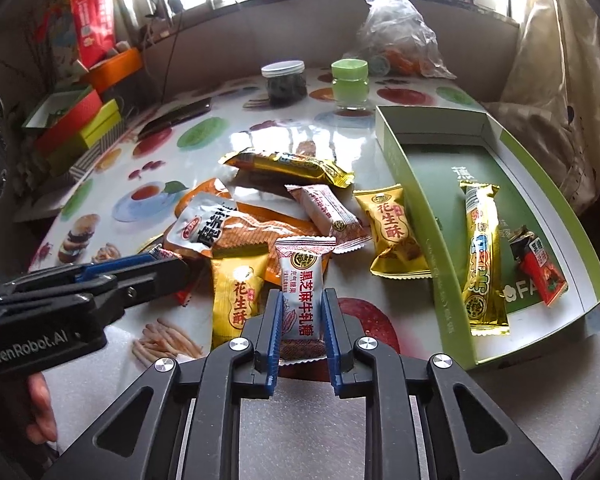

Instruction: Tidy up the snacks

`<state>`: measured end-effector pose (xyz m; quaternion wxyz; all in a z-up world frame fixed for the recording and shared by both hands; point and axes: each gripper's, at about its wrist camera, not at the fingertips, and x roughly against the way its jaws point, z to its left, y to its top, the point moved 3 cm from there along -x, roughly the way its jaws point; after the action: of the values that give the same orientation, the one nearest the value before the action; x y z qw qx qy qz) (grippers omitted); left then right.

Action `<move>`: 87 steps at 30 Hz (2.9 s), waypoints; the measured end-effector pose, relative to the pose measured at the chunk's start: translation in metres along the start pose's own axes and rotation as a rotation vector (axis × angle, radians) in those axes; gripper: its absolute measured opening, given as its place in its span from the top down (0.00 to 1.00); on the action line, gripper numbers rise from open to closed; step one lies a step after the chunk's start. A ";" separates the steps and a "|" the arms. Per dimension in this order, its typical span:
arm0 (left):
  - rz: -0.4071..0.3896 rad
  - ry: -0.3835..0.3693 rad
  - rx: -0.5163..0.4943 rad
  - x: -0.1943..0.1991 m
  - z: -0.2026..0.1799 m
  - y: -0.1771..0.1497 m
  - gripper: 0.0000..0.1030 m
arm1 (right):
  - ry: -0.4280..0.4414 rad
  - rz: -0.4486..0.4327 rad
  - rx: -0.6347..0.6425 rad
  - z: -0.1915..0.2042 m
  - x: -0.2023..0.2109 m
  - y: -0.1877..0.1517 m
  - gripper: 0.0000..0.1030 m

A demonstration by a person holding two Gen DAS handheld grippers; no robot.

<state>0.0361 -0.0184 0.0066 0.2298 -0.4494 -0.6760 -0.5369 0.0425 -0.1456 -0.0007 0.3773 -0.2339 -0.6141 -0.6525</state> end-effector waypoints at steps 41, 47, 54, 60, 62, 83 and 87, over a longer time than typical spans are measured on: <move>0.048 0.008 -0.114 -0.026 -0.045 -0.004 0.76 | -0.013 -0.043 -0.085 -0.033 0.024 -0.010 0.82; 0.031 0.004 -0.118 -0.023 -0.046 -0.002 0.87 | -0.014 -0.044 -0.082 -0.033 0.024 -0.010 0.82; 0.020 -0.002 -0.117 -0.020 -0.045 -0.001 0.90 | -0.014 -0.043 -0.081 -0.032 0.024 -0.010 0.82; 0.018 0.000 -0.110 -0.019 -0.044 -0.001 0.90 | -0.015 -0.044 -0.081 -0.032 0.024 -0.009 0.82; 0.014 -0.003 -0.109 -0.017 -0.043 -0.001 0.91 | -0.015 -0.045 -0.079 -0.031 0.024 -0.009 0.82; 0.070 0.029 -0.131 -0.029 -0.047 -0.005 0.56 | -0.016 -0.052 -0.088 -0.035 0.028 -0.009 0.82; 0.090 0.076 -0.138 -0.037 -0.045 -0.006 0.56 | -0.018 -0.051 -0.093 -0.036 0.029 -0.009 0.82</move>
<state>0.0413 -0.0742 -0.0110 0.2477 -0.4733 -0.6072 -0.5882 0.0237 -0.1874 0.0106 0.3438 -0.2413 -0.5922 -0.6876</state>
